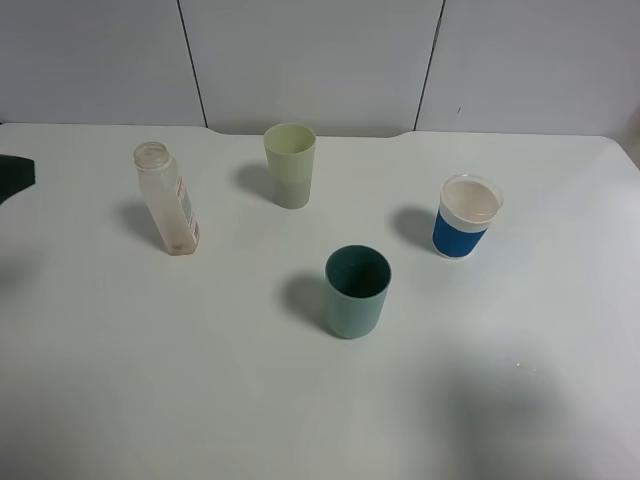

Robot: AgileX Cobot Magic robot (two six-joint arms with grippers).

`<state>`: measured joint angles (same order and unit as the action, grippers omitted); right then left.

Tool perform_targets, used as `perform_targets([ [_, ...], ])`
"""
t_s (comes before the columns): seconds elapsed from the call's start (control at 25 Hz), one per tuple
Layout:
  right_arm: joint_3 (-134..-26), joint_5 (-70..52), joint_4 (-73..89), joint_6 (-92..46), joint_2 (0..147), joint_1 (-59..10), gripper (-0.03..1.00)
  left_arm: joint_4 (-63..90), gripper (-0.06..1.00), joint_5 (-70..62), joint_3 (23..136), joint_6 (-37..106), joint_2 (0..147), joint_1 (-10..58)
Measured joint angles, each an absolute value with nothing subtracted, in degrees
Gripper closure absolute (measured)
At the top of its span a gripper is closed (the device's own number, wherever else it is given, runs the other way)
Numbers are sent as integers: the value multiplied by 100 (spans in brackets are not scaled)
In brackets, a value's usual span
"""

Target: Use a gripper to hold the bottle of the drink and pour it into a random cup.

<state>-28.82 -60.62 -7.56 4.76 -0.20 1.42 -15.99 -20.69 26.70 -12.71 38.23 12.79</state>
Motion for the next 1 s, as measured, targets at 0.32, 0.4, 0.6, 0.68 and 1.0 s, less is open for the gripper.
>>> perform_targets([
  [0.32, -2882, -6062, -756, 476, -20, 142, 33, -1594, 12, -3697, 3439, -1122, 2612, 1279],
  [0.4, -2882, -6062, -756, 476, -20, 142, 33, -1548, 12, -4119, 3730, -1100, 2520, 1279],
  [0.6, -2882, -6062, -756, 476, -20, 142, 33, -1051, 12, -4881, 4184, -905, 2313, 1279],
  [0.68, -2882, -6062, -756, 476, -20, 142, 33, -777, 12, -5003, 4213, -628, 2134, 1279],
  [1.0, -2882, -6062, -756, 476, -20, 142, 33, -343, 12, -5678, 4214, -84, 1140, 1279],
])
